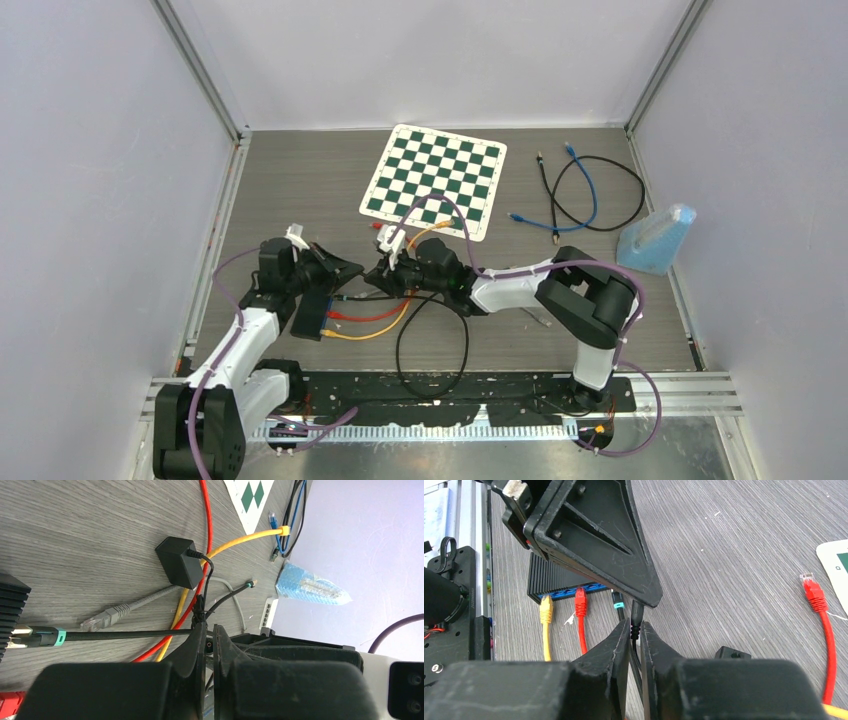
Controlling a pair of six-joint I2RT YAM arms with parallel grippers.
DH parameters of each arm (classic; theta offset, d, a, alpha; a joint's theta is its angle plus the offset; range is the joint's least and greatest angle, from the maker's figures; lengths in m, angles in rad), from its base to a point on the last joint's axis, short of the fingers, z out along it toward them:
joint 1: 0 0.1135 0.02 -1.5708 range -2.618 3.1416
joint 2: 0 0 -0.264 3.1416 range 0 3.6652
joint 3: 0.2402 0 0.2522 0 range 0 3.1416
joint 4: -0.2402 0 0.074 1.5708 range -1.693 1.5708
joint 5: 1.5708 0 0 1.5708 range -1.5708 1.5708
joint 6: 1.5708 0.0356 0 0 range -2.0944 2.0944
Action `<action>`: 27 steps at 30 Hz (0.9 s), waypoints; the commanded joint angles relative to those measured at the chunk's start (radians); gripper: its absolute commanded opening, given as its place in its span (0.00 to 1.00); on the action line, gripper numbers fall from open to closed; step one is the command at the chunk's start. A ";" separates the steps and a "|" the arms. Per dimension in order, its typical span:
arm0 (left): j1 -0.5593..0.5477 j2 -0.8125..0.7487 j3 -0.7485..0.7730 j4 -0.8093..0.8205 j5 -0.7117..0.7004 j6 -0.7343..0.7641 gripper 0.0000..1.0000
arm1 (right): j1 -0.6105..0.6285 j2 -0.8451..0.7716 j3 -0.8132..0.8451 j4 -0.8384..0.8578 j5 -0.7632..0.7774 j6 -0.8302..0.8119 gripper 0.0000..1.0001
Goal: Insert the plug into the switch port
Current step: Pick up the connector from the center of the board, then move the switch port to the center of the board.
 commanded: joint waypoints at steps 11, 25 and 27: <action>-0.004 -0.055 0.038 -0.137 -0.109 0.018 0.38 | -0.003 -0.014 0.020 0.037 0.034 0.000 0.05; -0.004 -0.140 0.221 -0.685 -0.749 0.086 0.78 | -0.030 -0.176 -0.136 0.148 0.110 0.031 0.05; 0.000 -0.134 0.225 -0.733 -0.831 0.064 0.83 | -0.032 -0.192 -0.150 0.169 0.108 0.032 0.05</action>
